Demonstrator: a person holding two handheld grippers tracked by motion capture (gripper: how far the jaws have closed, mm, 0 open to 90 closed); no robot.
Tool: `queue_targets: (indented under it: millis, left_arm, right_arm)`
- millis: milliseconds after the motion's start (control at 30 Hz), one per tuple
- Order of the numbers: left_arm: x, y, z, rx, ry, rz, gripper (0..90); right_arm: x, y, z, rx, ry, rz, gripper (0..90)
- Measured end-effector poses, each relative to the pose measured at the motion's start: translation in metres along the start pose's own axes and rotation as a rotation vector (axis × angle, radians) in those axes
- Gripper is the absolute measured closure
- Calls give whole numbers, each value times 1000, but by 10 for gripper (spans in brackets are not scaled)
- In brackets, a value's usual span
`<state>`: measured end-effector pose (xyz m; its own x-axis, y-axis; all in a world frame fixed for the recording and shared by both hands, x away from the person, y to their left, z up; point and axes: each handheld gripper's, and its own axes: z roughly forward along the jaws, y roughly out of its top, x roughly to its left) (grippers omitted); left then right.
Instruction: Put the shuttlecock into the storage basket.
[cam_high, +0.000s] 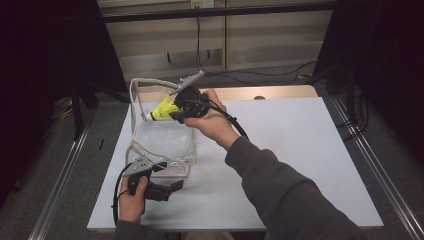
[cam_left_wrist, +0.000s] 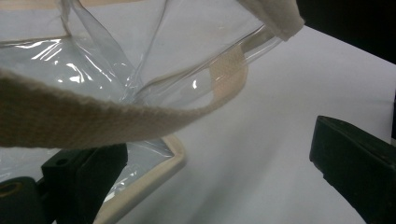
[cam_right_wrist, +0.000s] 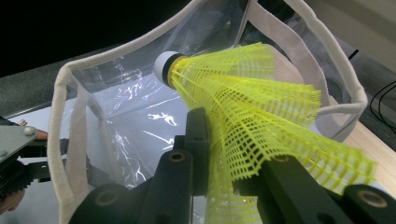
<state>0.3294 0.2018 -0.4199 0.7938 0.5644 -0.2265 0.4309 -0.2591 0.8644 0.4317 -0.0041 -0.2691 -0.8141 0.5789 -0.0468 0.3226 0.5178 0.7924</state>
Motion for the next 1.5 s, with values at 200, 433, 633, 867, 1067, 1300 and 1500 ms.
queue_targets:
  millis: [200, 433, 633, 867, 1067, 1300, 1500]
  left_arm:
    - [0, 0, 0, -1, 1, 0, 41]
    - [1, 0, 0, -2, 2, -1, 41]
    - [1, -1, -1, -5, 1, -7, 41]
    - [1, -1, 0, -3, 0, -5, 41]
    - [1, -1, 0, -3, -2, -8, 41]
    - [1, -1, 0, -7, 1, -8, 41]
    - [1, -2, 0, -10, 1, -10, 41]
  right_arm:
    - [3, 2, 6, 7, 5, -10, 798]
    - [5, 4, 13, 9, 10, -10, 797]
    - [6, 5, 18, 9, 7, -7, 797]
    - [7, 5, 25, 16, 3, -3, 797]
    - [8, 6, 30, 19, 7, -9, 796]
    - [8, 6, 35, 25, 2, -2, 796]
    - [10, 6, 40, 33, 8, 0, 796]
